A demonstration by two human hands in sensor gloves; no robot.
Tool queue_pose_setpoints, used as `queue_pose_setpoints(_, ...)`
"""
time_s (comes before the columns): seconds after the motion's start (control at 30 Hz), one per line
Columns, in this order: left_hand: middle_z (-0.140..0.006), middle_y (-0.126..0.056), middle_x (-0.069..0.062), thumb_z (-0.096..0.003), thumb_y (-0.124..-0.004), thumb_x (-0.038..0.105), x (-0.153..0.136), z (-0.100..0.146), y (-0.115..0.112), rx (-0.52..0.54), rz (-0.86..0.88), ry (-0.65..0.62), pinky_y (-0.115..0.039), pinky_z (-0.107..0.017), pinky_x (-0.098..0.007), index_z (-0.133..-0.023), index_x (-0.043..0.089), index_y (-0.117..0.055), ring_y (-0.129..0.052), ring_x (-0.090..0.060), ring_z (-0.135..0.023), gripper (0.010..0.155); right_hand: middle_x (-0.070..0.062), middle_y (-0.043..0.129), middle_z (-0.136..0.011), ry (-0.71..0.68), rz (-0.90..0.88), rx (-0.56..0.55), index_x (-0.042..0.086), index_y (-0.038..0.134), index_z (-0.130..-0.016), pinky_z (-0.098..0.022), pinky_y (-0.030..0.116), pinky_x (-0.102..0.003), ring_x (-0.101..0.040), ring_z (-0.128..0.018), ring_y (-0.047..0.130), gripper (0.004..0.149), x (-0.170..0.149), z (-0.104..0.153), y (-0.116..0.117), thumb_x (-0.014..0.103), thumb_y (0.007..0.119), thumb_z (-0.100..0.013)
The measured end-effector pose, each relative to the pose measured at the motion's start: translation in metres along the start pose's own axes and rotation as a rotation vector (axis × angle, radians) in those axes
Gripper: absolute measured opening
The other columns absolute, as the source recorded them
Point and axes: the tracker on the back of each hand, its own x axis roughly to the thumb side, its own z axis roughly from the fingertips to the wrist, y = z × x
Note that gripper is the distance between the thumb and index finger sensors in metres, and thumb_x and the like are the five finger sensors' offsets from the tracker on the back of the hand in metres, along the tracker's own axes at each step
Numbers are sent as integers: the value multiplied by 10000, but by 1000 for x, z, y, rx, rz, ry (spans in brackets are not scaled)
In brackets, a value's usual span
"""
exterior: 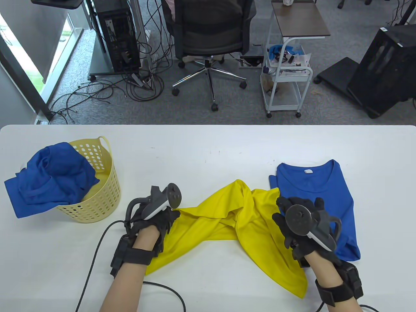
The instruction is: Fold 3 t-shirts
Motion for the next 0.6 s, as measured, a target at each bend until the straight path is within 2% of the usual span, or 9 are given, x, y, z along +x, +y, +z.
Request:
queue_pose_setpoints(0.03,-1006,-731,46,-424,-677,484,2,-4,-4,-31,2,-4,-744,-589,-444,-934,435,-691,-793,-229,-853,512,-87,710,-949,5,-2,2,246,670,-931,-701,346,-773,-387,-884,727,555,-3,0,0,452,775,-427)
queue_pose_setpoints(0.07,-1002,-691,45,-426,-678,474,2,-6,-6,-53,3,3,-735,-591,-436,-908,438,-705,-770,-222,-848,483,-87,710,-949,5,-1,2,245,668,-932,-700,347,-774,-386,-885,726,557,-3,0,0,452,775,-426)
queue_pose_setpoints(0.13,-967,-748,54,-415,-691,483,-1,-8,-1,-4,20,0,-754,-573,-435,-869,448,-751,-812,-214,-816,459,-87,711,-949,8,-13,9,247,669,-931,-701,342,-775,-388,-886,725,555,-6,1,1,453,774,-426)
queue_pose_setpoints(0.2,-948,-801,57,-415,-689,493,-6,-6,9,-51,72,-3,-767,-562,-436,-861,446,-765,-831,-223,-812,455,-88,710,-949,12,-16,10,244,669,-932,-701,341,-775,-388,-886,725,556,-8,1,2,451,775,-427)
queue_pose_setpoints(0.23,-936,-816,52,-413,-688,497,-9,-3,16,-32,102,-4,-770,-557,-439,-857,429,-778,-837,-225,-806,458,-87,712,-949,13,-15,12,244,670,-931,-700,340,-776,-387,-886,726,555,-9,1,3,451,774,-426)
queue_pose_setpoints(0.33,-912,-841,51,-409,-686,503,-19,12,48,83,165,-31,-779,-543,-436,-837,400,-809,-848,-225,-789,457,-90,711,-949,20,-22,23,243,670,-932,-700,339,-777,-389,-886,725,557,-11,0,4,451,774,-426)
queue_pose_setpoints(0.47,-836,-883,57,-409,-687,503,-28,47,102,267,182,-77,-788,-524,-424,-824,386,-820,-871,-208,-734,451,-88,714,-946,24,-35,31,243,669,-933,-701,359,-768,-388,-880,730,556,-12,-1,4,453,770,-428)
queue_pose_setpoints(0.5,-792,-893,51,-411,-685,501,-29,55,113,296,180,-88,-788,-521,-419,-817,374,-823,-876,-199,-691,448,-87,722,-938,24,-36,32,242,671,-931,-700,397,-750,-383,-863,745,556,-12,-1,4,453,771,-427)
queue_pose_setpoints(0.6,-703,-840,4,-433,-616,464,-28,77,139,354,198,-132,-764,-486,-381,-809,292,-771,-816,-196,-594,442,-81,761,-883,3,-58,44,233,695,-911,-604,614,-590,-325,-703,822,538,-10,-3,5,454,770,-426)
